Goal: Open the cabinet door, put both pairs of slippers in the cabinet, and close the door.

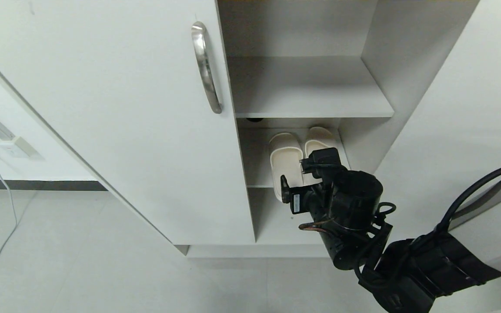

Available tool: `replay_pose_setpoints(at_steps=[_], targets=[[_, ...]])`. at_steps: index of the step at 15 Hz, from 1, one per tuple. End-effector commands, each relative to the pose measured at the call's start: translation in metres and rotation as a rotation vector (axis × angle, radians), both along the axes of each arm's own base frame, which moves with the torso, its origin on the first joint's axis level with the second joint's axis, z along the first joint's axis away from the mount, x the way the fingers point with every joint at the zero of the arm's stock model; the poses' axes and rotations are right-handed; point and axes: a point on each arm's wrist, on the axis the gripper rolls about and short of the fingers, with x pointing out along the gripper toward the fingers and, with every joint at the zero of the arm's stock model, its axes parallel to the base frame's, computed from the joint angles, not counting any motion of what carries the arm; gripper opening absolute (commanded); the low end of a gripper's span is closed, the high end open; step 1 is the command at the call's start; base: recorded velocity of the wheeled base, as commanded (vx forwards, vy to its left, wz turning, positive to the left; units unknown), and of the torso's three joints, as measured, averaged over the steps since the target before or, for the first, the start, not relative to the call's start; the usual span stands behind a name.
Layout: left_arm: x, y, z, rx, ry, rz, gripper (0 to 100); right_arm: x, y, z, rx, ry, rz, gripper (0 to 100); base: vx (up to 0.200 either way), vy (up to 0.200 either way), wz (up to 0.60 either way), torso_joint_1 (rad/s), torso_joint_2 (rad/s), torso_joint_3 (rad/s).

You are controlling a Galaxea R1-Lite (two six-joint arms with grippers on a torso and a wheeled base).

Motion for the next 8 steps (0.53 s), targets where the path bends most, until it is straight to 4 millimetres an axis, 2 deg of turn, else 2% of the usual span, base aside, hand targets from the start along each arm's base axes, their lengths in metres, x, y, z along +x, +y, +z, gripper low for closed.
replay_pose_setpoints(at_steps=[1, 3, 8], targets=[[0.0001, 0.0000, -0.0001, 0.000, 0.002, 0.001, 0, 0.0000, -0.0001, 0.0002, 0.000, 0.000, 0.001, 100, -0.200, 0.000, 0.00, -0.012, 0.01, 0.007], [0.0001, 0.0000, 0.0001, 0.000, 0.001, 0.001, 0, -0.0001, -0.0003, 0.0000, -0.001, -0.001, 0.000, 100, -0.200, 0.000, 0.00, 0.000, 0.00, 0.005], [0.0001, 0.0000, 0.0001, 0.000, 0.001, -0.001, 0, -0.0081, -0.0023, 0.0039, -0.004, 0.001, 0.013, 100, 0.000, 0.000, 0.00, 0.000, 0.00, 0.000]])
